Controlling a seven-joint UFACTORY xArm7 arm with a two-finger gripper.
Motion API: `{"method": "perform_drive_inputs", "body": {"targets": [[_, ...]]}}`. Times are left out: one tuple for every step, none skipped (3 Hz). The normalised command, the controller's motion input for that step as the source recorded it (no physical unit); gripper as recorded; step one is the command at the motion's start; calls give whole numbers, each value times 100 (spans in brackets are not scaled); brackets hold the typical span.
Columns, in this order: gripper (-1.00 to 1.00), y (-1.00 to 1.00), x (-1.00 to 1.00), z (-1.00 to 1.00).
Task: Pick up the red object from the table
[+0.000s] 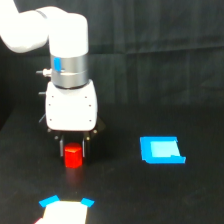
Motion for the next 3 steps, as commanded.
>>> {"method": "perform_drive_inputs", "body": {"targets": [[-100,39,77,100],[-29,5,81,100],[-1,-100,-53,100]]}}
